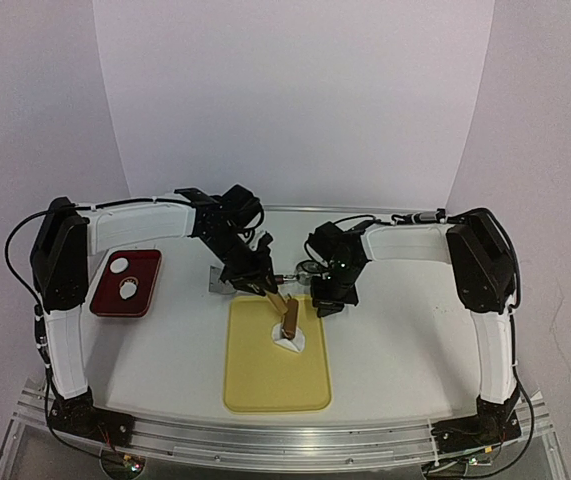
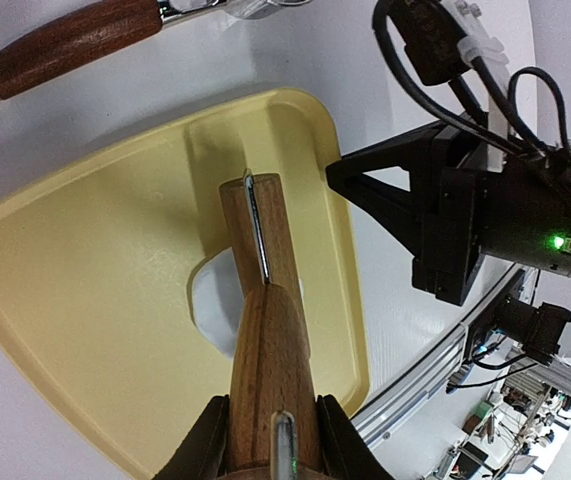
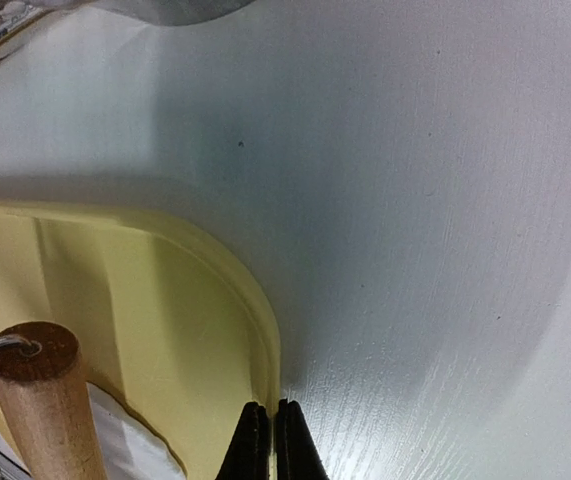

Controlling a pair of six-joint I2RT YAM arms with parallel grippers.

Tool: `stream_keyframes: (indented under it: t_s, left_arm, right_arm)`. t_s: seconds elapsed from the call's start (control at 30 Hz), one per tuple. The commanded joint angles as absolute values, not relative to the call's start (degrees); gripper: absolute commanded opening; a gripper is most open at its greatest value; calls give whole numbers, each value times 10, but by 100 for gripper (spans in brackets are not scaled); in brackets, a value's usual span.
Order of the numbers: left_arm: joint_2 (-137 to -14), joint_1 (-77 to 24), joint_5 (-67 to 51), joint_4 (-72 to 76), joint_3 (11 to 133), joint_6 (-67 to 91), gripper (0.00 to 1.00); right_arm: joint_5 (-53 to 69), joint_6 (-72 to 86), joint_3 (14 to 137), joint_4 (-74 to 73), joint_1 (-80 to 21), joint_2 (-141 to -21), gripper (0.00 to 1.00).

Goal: Roll out the dumpling wrappers from the dough

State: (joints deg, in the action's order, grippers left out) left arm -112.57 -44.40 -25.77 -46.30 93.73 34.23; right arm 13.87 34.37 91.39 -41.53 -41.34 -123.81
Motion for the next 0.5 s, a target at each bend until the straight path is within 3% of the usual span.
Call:
stream_keyframes:
  t_s: [0.0, 0.47]
  left_arm:
    - [-1100, -443, -262, -437, 921, 356, 0]
    - [-1087, -472, -233, -448, 909, 335, 0]
  right_arm:
    - [145, 321, 934, -427, -409, -1246, 0]
    - [156, 313, 933, -429, -403, -1249, 0]
